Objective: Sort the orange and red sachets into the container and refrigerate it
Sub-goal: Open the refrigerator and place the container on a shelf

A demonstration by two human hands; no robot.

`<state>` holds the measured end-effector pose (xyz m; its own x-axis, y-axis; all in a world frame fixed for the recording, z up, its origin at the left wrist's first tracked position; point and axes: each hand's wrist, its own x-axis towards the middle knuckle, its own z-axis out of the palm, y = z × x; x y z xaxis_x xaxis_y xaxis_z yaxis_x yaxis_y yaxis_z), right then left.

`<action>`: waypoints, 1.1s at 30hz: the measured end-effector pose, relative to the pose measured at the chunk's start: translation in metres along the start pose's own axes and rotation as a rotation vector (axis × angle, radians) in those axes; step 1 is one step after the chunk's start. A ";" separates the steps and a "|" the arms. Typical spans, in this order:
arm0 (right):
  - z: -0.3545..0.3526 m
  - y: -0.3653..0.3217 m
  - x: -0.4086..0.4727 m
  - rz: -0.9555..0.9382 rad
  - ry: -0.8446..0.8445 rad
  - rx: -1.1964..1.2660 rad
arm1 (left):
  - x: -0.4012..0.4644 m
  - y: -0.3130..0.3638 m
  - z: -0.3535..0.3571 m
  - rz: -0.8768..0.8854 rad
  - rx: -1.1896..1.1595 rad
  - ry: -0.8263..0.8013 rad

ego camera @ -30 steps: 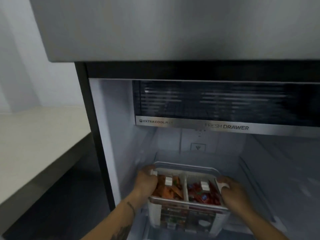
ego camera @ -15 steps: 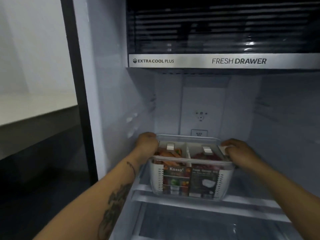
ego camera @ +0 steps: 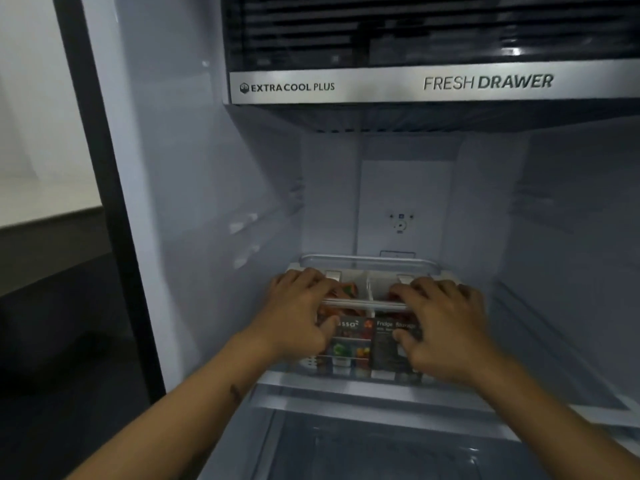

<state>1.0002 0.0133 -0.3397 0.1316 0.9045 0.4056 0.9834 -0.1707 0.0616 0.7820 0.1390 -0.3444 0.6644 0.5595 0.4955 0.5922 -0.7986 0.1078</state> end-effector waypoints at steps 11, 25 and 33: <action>0.043 0.017 0.084 0.067 -0.003 0.004 | 0.079 -0.042 0.038 -0.080 0.033 -0.045; 0.033 0.026 0.109 0.033 -0.203 0.036 | 0.095 -0.057 0.036 -0.011 0.022 -0.205; -0.072 0.011 0.073 0.062 -0.445 0.333 | 0.085 0.003 -0.065 -0.158 -0.082 -0.672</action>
<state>1.0113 0.0495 -0.2439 0.1591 0.9868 -0.0291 0.9490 -0.1610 -0.2710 0.8109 0.1700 -0.2458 0.7270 0.6653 -0.1697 0.6863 -0.6956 0.2125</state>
